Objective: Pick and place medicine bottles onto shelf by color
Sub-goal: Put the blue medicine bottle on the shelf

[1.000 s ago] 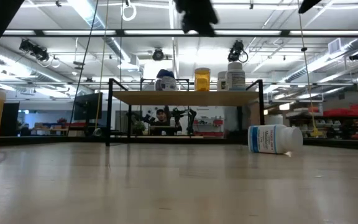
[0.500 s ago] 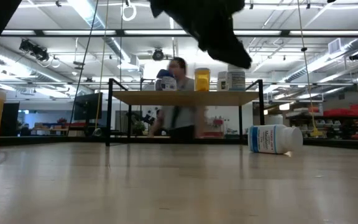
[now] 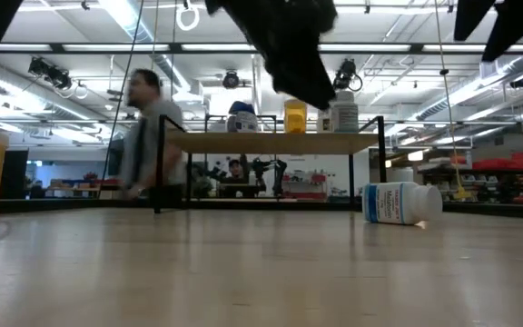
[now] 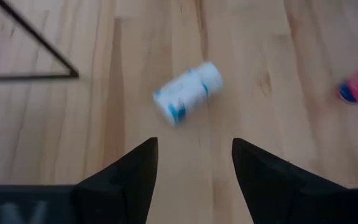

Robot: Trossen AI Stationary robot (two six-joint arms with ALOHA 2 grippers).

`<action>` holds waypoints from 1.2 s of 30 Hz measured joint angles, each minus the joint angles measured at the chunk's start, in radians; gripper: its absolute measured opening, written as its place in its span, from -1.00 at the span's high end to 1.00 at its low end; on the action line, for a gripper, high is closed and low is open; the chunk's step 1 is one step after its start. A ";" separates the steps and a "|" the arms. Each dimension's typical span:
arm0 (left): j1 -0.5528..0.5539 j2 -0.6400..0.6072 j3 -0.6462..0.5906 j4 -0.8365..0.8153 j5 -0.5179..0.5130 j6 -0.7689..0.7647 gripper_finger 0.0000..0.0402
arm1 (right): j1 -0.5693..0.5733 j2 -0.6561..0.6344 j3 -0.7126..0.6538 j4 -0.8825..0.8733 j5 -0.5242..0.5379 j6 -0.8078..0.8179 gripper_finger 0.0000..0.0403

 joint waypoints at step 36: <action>0.483 -0.269 -0.003 -0.379 -0.067 -0.317 -0.20 | -0.110 -0.002 -0.473 0.608 0.089 -0.296 -0.73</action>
